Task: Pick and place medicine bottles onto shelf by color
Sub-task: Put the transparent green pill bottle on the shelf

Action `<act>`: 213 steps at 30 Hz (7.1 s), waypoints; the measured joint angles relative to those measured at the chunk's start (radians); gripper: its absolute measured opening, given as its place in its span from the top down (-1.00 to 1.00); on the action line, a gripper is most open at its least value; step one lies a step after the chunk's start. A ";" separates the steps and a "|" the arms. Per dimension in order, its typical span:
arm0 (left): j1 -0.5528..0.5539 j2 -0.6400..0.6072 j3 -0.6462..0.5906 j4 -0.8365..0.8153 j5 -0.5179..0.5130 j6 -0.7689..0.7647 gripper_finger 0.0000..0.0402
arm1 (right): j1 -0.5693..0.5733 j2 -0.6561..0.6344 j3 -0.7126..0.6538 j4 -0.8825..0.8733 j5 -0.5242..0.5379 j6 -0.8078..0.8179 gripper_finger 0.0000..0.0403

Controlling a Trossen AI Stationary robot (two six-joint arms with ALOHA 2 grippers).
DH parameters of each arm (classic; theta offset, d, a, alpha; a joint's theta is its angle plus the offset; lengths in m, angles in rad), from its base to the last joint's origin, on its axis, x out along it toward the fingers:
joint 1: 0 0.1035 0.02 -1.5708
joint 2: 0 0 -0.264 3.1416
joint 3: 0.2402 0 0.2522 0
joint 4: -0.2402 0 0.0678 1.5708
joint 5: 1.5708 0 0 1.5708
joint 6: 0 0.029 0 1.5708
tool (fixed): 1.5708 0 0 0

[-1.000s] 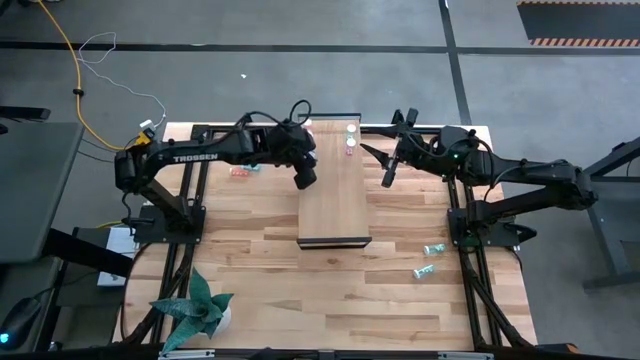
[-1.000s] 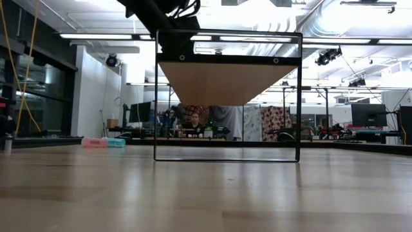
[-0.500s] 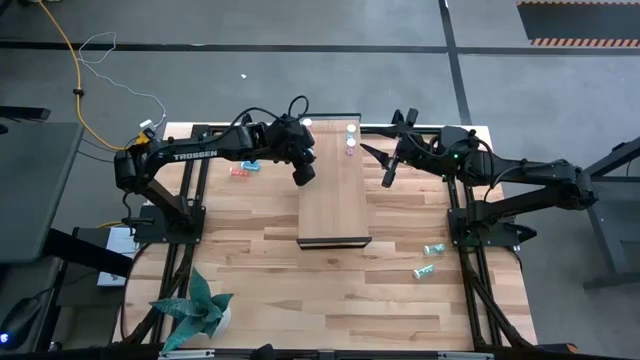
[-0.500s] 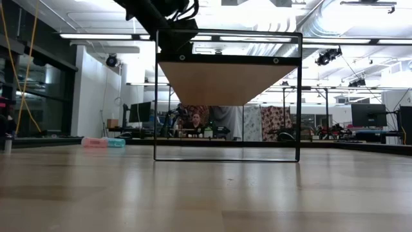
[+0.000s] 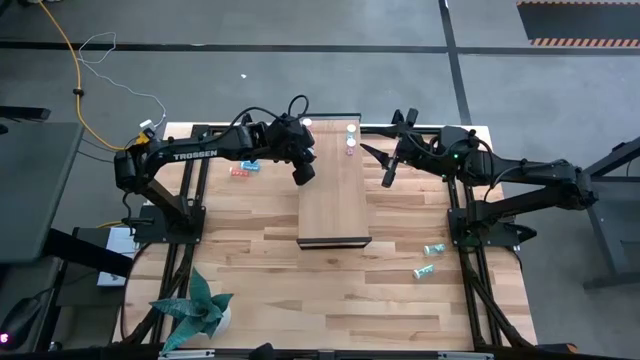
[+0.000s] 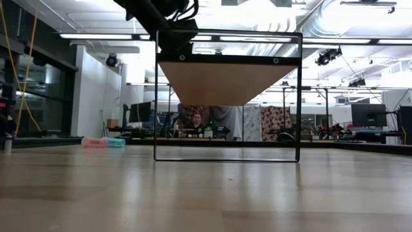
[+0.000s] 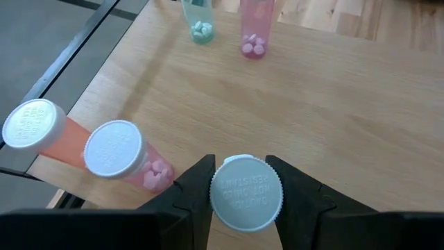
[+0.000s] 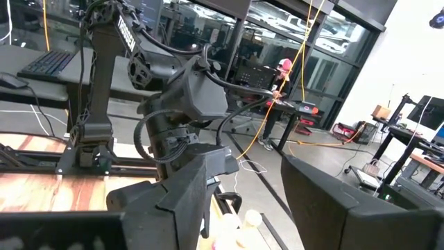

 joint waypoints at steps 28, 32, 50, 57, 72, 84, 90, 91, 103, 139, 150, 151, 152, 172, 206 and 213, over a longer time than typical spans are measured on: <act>0.008 -0.188 0.121 -0.124 -0.058 -0.080 -0.08 | 0.000 0.000 0.000 0.000 0.001 -0.002 0.11; -0.019 -0.321 -0.017 -0.042 -0.072 -0.111 -0.07 | 0.000 0.000 0.000 -0.018 0.001 -0.001 0.11; -0.184 -0.723 -0.839 0.923 -0.076 -0.207 -0.06 | 0.068 -0.018 0.112 -0.680 0.002 0.411 0.11; -0.184 -0.728 -0.837 0.974 -0.076 -0.195 -0.06 | 0.212 0.001 0.160 -1.208 -0.037 0.916 0.11; -0.184 -0.729 -0.837 1.033 -0.067 -0.124 -0.06 | 0.525 0.003 -0.263 -1.250 -0.281 1.529 0.11; -0.184 -0.728 -0.837 1.049 -0.067 -0.117 -0.06 | 0.640 0.044 -0.367 -1.174 -0.206 1.440 0.11; -0.185 -0.728 -0.837 1.041 -0.067 -0.133 -0.06 | 0.713 0.140 -0.367 -1.136 -0.218 1.240 0.11; -0.185 -0.728 -0.837 1.041 -0.067 -0.134 -0.06 | 0.723 0.157 -0.367 -1.126 -0.218 1.210 0.11; -0.185 -0.728 -0.837 1.035 -0.067 -0.134 -0.06 | 0.753 0.348 -0.367 -1.106 -0.160 1.131 0.11; -0.185 -0.728 -0.837 1.036 -0.067 -0.134 -0.06 | 0.753 0.439 -0.301 -1.162 -0.184 1.134 0.55; -0.185 -0.728 -0.837 1.036 -0.067 -0.116 -0.06 | 0.754 0.248 -0.168 -1.175 0.095 1.200 0.55; -0.185 -0.728 -0.837 1.036 -0.067 -0.116 -0.06 | 0.754 0.216 -0.163 -1.158 0.140 1.202 0.55; -0.185 -0.728 -0.837 1.036 -0.067 -0.116 -0.06 | 0.754 0.182 -0.163 -1.129 0.184 1.200 0.55; -0.184 -0.728 -0.836 1.043 0.030 -0.116 -0.06 | 0.282 -0.023 -0.562 0.410 0.184 0.213 0.55; -0.184 -0.728 -0.836 1.043 -0.001 -0.100 -0.06 | -0.229 0.292 -0.481 0.546 -0.348 0.257 0.55; -0.184 -0.728 -0.836 1.043 -0.001 -0.100 -0.06 | -0.276 0.292 -0.481 0.518 -0.420 0.283 0.55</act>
